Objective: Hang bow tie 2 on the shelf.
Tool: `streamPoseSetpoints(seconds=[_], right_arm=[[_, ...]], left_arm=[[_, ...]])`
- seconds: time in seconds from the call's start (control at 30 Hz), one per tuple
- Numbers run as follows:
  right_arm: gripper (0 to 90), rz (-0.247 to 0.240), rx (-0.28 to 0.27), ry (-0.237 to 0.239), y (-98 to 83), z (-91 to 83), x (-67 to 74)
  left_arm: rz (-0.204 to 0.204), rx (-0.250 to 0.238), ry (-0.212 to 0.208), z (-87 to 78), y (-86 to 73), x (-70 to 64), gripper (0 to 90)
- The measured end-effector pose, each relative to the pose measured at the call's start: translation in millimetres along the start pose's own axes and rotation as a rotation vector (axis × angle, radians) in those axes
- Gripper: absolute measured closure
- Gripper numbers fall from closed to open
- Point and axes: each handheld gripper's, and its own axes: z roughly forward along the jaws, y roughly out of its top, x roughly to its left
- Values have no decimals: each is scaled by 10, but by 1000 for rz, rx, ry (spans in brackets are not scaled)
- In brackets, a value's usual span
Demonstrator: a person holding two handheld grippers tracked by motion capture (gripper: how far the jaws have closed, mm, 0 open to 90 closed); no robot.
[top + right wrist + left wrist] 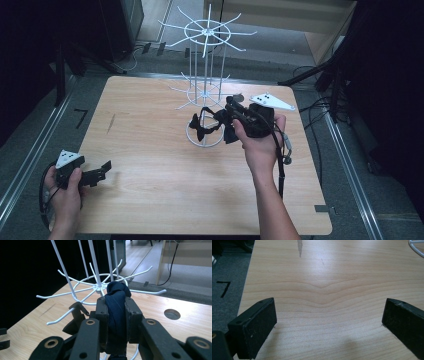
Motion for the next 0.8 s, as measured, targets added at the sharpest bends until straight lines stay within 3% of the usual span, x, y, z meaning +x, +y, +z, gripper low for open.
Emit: streamPoseSetpoints(seconds=[0.8], right_arm=[[714, -14, 19, -18, -26, 249, 53]], left_arm=[[3, 4, -2, 3, 1, -2, 0]])
